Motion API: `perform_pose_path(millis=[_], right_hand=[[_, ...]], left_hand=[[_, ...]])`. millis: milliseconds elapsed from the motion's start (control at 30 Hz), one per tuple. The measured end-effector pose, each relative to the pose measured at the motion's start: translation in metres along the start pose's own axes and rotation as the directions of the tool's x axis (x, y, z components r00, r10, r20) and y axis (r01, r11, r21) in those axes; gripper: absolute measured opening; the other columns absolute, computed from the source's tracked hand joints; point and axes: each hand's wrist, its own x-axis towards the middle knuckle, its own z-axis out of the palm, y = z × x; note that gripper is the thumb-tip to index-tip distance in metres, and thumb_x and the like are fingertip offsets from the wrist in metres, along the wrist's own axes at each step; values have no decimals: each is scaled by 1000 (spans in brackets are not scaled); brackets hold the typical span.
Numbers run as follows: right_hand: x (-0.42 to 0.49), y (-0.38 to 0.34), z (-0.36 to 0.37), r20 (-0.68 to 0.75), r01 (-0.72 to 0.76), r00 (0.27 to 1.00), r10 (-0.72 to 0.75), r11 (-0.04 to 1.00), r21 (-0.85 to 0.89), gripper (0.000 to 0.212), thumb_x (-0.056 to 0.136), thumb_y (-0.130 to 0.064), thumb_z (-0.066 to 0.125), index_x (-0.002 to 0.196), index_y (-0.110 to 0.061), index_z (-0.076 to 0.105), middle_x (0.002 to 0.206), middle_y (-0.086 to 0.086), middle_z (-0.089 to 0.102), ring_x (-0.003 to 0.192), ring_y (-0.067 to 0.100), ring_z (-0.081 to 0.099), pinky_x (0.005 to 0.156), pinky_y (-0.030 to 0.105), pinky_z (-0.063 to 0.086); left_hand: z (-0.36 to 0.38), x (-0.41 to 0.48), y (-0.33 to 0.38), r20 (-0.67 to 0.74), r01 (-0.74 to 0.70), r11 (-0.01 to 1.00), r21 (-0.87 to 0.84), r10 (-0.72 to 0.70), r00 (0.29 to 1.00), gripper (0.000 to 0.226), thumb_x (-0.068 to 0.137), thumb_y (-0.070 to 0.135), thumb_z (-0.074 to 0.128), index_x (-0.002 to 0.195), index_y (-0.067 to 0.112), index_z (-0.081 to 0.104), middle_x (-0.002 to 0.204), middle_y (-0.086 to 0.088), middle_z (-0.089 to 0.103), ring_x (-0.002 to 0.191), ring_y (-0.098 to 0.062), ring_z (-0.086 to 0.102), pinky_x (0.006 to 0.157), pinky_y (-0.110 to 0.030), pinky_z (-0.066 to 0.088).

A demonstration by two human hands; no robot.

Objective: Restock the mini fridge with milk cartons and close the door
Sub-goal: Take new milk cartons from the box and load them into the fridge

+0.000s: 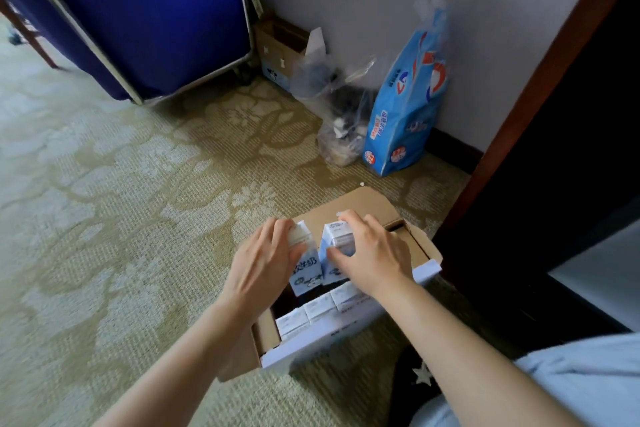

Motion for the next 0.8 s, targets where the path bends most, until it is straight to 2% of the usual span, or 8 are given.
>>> perform_pose_path(millis=[167, 300, 367, 433, 533, 600, 700, 800], right_hand=[[-18, 7, -53, -66, 79, 995, -78, 997, 14, 46, 87, -43, 58, 127, -29, 39, 107, 2, 47, 95, 26, 56, 69, 29, 41], [-45, 17, -102, -214, 90, 973, -83, 996, 26, 48, 85, -41, 60, 128, -29, 43, 105, 0, 47, 96, 25, 56, 76, 30, 44], [-61, 24, -124, -285, 90, 955, -80, 996, 23, 49, 84, -40, 61, 128, -28, 44, 105, -1, 47, 96, 20, 55, 77, 28, 44], [-78, 35, -145, -345, 93, 935, -79, 995, 24, 49, 83, -40, 62, 127, -26, 46, 103, -2, 48, 94, 18, 55, 78, 29, 46], [-104, 52, -175, -419, 80, 906, -60, 996, 28, 48, 80, -39, 64, 124, -26, 49, 101, -1, 51, 90, 18, 57, 81, 38, 50], [-121, 65, -195, -470, 60, 882, -40, 998, 27, 48, 79, -39, 65, 123, -26, 50, 100, 0, 52, 89, 20, 58, 80, 42, 51], [-146, 83, -221, -535, 9, 845, -13, 1000, -10, 47, 79, -38, 65, 122, -28, 49, 99, -1, 52, 87, 19, 56, 77, 39, 49], [-171, 101, -243, -592, -58, 806, 22, 997, -41, 46, 79, -41, 65, 120, -31, 48, 96, -4, 50, 83, 16, 53, 72, 34, 46]], left_hand=[[-34, 23, 28, -35, -6, 992, -126, 1, 999, 39, 89, 35, 37, 101, 2, 54, 88, -11, 60, 67, -13, 49, 58, -18, 38], [-58, 37, 59, -52, -61, 982, -180, 53, 997, 44, 89, 41, 42, 105, 2, 55, 94, -9, 60, 72, -11, 47, 56, -12, 33], [-69, 44, 76, -65, -126, 976, -179, 116, 991, 45, 89, 44, 42, 105, 4, 55, 94, -8, 59, 72, -9, 46, 51, -9, 32], [-78, 52, 92, -78, -204, 964, -168, 193, 978, 44, 88, 47, 41, 105, 8, 52, 94, -6, 59, 74, -7, 46, 59, -11, 37], [-90, 65, 120, -103, -289, 936, -199, 273, 956, 44, 86, 48, 41, 108, 11, 47, 97, -7, 60, 78, -7, 50, 62, -14, 42], [-99, 75, 141, -125, -347, 914, -208, 327, 937, 44, 86, 48, 39, 111, 12, 45, 99, -7, 60, 80, -8, 53, 59, -8, 42], [-110, 92, 177, -185, -428, 868, -252, 390, 902, 44, 87, 51, 40, 113, 16, 44, 100, -3, 58, 83, -3, 50, 55, 1, 34], [-114, 111, 218, -259, -493, 813, -309, 427, 866, 44, 87, 56, 40, 113, 21, 41, 100, 2, 54, 85, -2, 50, 59, -2, 35]])
